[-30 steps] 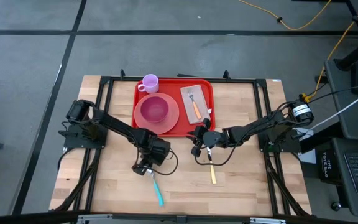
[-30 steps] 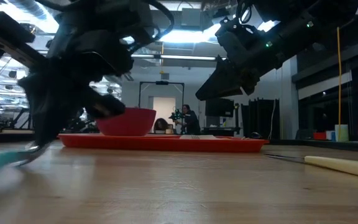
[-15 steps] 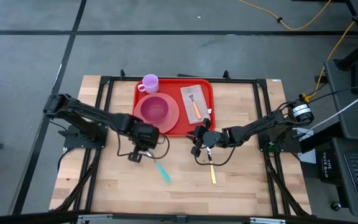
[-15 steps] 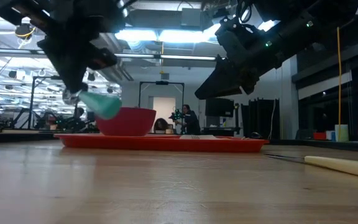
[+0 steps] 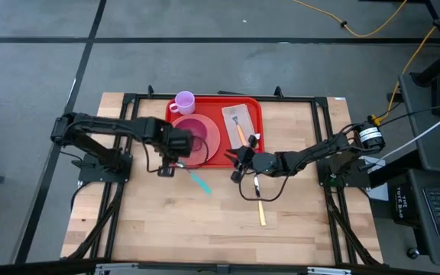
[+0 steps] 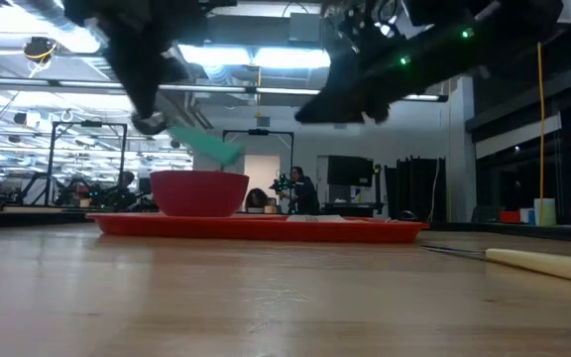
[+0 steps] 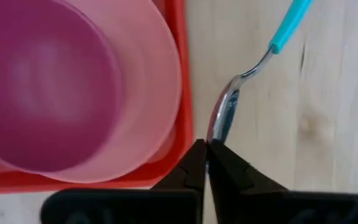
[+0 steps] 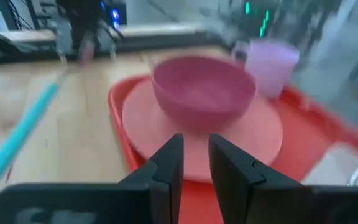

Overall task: Set up tray
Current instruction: Put the blue spoon on top of the white table napkin to the left of the orange fork

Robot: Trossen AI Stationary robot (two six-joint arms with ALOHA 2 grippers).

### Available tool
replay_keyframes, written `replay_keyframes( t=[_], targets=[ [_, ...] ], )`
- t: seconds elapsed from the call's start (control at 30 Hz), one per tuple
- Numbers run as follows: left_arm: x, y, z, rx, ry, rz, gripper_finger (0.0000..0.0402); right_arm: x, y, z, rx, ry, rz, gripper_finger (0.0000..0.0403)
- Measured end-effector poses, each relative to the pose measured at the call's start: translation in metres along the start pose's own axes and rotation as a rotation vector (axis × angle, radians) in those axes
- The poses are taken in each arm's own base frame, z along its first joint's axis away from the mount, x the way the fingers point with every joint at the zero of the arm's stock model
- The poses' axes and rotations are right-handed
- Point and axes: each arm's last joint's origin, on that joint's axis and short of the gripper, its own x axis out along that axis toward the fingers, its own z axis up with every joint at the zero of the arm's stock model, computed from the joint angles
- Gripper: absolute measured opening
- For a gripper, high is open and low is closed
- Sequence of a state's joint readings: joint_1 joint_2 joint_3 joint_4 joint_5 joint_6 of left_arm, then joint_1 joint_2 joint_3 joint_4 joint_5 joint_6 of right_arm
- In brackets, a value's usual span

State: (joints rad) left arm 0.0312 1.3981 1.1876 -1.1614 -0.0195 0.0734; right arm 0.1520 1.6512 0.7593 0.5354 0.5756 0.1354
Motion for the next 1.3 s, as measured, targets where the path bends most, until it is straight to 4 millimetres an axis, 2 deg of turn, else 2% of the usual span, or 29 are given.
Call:
replay_keyframes(
  t=[0.3, 0.5, 0.67, 0.8, 1.07, 1.3],
  targets=[
    [-0.036, 0.036, 0.013, -0.007, -0.025, 0.182, 0.0002, 0.001, -0.007, 0.028, -0.302, -0.243, -0.052, 0.0081],
    [-0.054, 0.055, 0.027, -0.013, -0.014, 0.258, 0.0002, 0.009, -0.026, 0.036, -0.318, -0.286, -0.132, 0.0081],
    [-0.055, 0.074, 0.045, -0.005, 0.067, 0.343, 0.0002, 0.021, -0.038, 0.048, -0.336, -0.245, -0.163, 0.0081],
    [-0.054, 0.089, 0.059, -0.005, 0.095, 0.372, 0.0002, 0.027, -0.036, 0.061, -0.386, -0.187, -0.155, 0.0081],
    [-0.066, 0.104, 0.069, 0.005, 0.081, 0.445, 0.0002, 0.025, -0.020, 0.067, -0.410, -0.139, -0.071, 0.0084],
    [-0.070, 0.105, 0.070, 0.003, 0.077, 0.479, 0.0002, 0.023, -0.016, 0.067, -0.414, -0.143, -0.060, 0.0142]
  ],
)
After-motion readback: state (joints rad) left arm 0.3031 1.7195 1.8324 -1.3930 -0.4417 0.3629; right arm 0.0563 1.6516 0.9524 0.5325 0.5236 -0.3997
